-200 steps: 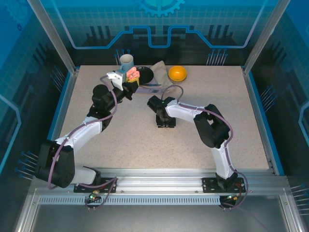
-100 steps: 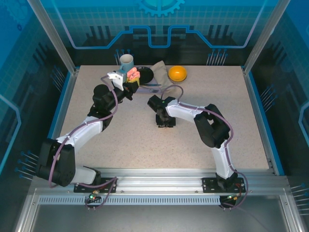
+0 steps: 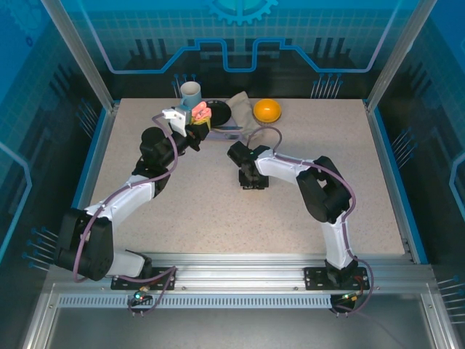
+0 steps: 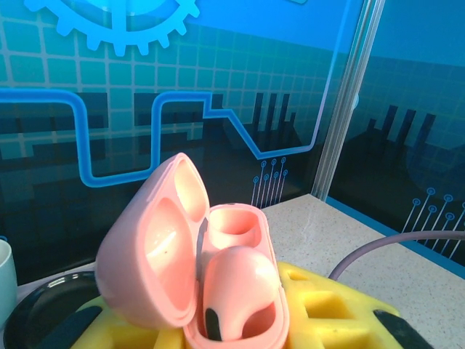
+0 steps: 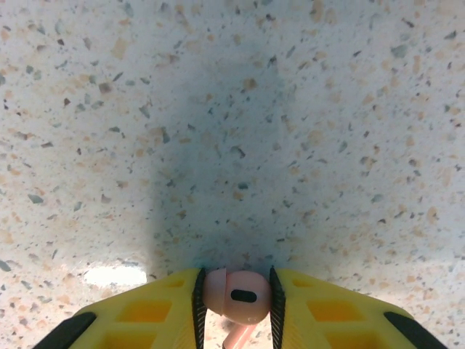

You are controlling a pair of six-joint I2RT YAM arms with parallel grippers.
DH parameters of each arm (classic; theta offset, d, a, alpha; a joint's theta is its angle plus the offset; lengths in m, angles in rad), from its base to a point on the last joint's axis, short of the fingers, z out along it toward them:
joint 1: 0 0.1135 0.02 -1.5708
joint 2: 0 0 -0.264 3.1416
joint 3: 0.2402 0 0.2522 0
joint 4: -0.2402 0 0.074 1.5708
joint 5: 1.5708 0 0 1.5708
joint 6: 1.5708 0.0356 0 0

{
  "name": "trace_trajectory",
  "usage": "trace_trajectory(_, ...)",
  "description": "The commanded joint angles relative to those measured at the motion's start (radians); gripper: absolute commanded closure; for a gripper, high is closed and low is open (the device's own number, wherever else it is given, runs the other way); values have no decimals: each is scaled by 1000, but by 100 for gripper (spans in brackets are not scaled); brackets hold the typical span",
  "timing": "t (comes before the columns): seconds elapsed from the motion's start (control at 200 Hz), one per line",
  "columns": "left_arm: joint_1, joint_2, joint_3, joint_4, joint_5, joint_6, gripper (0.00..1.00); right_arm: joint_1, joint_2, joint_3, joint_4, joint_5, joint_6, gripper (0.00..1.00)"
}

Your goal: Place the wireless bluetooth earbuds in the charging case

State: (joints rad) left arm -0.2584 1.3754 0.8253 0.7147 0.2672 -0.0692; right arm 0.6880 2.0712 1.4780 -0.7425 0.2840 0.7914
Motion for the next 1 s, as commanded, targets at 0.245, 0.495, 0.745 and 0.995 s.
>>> trace_trajectory(0.245, -13, -6, 6, 21, 6, 20, 100, -10, 41, 6, -11, 8, -6, 60)
trace_trajectory(0.495, -15, 1, 14, 21, 7, 23, 100, -30, 40, 14, 5, -3, 21, 58)
trace_trajectory(0.745, -16, 10, 17, 23, 7, 24, 100, -48, 46, 30, 20, -35, 40, 60)
trace_trajectory(0.995, -16, 14, 20, 24, 8, 25, 100, -66, 53, 26, 34, -63, 65, 60)
